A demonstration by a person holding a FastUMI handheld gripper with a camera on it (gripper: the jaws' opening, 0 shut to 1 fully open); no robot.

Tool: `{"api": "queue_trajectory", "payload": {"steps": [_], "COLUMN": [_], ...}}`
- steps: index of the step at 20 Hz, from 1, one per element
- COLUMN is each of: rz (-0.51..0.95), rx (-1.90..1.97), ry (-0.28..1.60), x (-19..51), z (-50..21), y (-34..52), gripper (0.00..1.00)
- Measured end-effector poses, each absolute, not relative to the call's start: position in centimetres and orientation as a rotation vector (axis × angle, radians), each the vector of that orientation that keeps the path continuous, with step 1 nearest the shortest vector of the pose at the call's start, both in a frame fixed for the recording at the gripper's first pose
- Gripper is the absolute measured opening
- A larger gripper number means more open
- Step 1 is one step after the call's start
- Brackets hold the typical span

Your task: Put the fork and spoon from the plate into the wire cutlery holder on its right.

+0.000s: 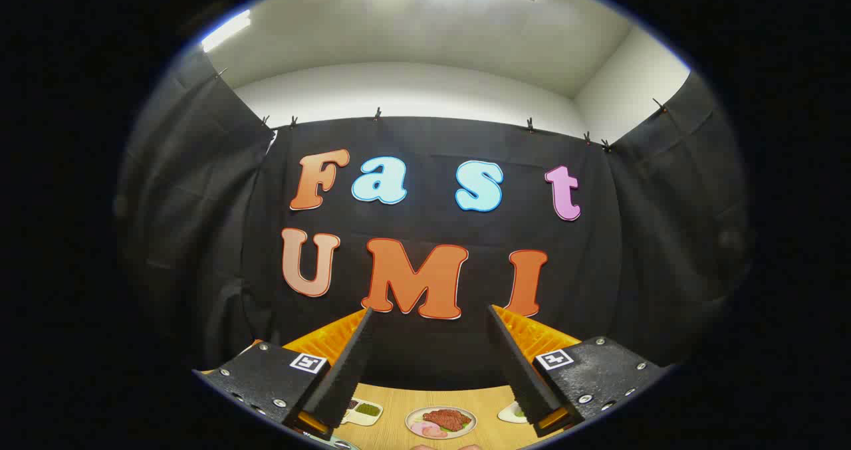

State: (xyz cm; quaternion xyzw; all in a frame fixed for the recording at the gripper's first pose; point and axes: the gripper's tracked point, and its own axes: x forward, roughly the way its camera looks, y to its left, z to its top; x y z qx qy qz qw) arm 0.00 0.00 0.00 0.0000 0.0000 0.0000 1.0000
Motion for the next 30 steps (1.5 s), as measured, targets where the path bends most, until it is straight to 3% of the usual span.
{"api": "queue_trajectory", "payload": {"steps": [16,30], "rz": [-0.002,0.225], "rx": [0.023,0.063], "ry": [0.008,0.578], "x": [0.9,-3.7], "z": [-0.8,-17.9], "y": [-0.2,9.3], "gripper": [0.98,0.99]}}
